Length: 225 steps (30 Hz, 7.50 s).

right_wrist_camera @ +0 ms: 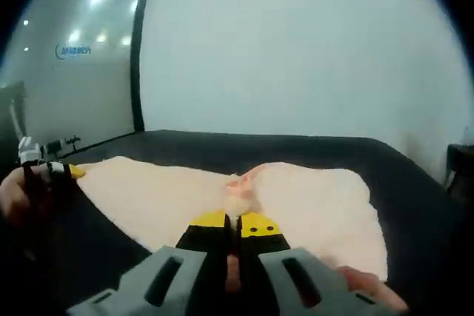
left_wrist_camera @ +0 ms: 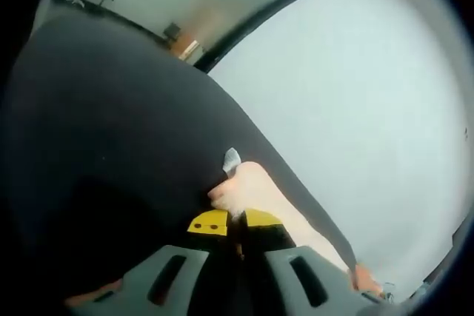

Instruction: Fold the towel on the table until its edges align and the towel forms a compact rectangular stack.

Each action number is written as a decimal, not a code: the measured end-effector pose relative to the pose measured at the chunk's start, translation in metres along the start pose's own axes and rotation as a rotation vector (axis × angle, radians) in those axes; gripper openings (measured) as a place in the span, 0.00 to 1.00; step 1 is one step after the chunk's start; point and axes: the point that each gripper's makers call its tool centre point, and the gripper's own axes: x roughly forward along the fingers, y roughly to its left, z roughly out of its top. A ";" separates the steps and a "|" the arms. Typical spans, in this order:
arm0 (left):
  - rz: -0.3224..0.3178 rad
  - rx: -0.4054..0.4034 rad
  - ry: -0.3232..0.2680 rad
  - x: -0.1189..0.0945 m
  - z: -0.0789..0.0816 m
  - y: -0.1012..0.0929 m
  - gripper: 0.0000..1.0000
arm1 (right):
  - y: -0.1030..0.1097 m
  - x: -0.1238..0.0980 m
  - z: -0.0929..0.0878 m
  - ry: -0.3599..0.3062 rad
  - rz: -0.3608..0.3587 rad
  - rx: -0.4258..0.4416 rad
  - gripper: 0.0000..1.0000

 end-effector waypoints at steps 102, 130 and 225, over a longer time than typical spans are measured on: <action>-0.235 0.693 0.142 -0.019 -0.112 -0.201 0.07 | -0.157 -0.066 0.039 -0.379 0.042 0.107 0.27; -0.493 0.734 0.388 -0.064 -0.215 -0.238 0.17 | -0.160 -0.062 0.031 -0.336 0.017 0.094 0.27; -0.533 0.790 -0.089 0.015 -0.056 -0.141 0.06 | 0.063 -0.005 0.119 -0.220 -0.177 -0.116 0.04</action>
